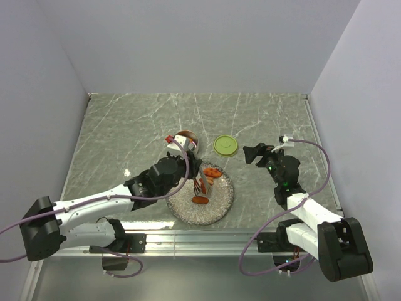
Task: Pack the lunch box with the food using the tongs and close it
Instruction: Pick up the food using the clamp, then place the food into the lunch box, then pick up the food using the clamp
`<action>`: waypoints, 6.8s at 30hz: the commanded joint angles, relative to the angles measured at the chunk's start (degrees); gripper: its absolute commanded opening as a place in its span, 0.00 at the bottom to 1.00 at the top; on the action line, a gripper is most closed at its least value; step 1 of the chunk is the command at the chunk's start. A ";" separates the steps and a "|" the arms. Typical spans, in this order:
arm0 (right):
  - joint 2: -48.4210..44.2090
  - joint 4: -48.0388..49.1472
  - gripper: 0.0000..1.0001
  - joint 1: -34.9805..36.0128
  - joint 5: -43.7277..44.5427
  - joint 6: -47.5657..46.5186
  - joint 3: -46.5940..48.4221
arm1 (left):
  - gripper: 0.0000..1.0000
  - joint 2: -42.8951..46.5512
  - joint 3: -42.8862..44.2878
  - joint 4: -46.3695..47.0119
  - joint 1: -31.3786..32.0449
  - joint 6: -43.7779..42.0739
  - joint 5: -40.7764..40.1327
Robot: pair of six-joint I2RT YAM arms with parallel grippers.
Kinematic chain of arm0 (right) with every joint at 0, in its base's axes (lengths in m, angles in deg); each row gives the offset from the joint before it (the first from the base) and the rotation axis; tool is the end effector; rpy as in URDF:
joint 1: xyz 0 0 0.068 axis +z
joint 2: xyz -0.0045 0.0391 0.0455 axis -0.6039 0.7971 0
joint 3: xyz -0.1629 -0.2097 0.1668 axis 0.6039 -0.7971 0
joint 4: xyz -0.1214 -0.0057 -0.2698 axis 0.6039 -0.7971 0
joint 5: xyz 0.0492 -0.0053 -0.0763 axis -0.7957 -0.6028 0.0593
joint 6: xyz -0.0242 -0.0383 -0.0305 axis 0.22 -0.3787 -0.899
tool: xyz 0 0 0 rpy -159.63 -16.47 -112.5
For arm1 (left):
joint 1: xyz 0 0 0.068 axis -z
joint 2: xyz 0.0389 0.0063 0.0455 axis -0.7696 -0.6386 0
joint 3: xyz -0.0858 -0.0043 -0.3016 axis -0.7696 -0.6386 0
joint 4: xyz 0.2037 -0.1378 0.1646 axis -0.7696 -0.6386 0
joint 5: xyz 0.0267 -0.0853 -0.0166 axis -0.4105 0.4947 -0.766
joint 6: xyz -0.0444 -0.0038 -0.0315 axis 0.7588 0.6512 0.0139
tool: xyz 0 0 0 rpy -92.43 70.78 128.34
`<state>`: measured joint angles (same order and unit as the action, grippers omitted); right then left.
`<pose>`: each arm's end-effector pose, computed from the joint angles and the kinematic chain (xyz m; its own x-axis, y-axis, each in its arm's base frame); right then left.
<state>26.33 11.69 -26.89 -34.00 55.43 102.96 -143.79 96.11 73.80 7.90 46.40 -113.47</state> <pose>0.2089 0.0431 0.2071 -0.2034 0.3542 -0.9128 -0.2580 0.8800 0.3989 0.1543 -0.2199 0.2977 -0.3554 -0.1719 -0.9188 0.4490 0.8307 -0.3291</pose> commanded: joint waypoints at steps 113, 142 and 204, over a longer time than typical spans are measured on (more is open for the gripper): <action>-1.10 1.24 0.96 1.08 -0.38 -1.25 1.86 | 0.35 -20.63 16.89 29.85 -22.88 -21.83 10.65; -0.93 1.06 0.96 1.16 -0.21 -1.43 2.04 | 0.41 -15.19 12.68 31.77 -21.39 -22.97 8.55; -1.81 1.24 0.96 1.16 0.41 -1.43 1.60 | 0.40 -17.37 -0.25 35.73 5.33 -19.89 -8.95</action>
<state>25.52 11.66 -26.12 -34.19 54.58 102.96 -160.17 94.23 107.35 12.95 27.32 -122.03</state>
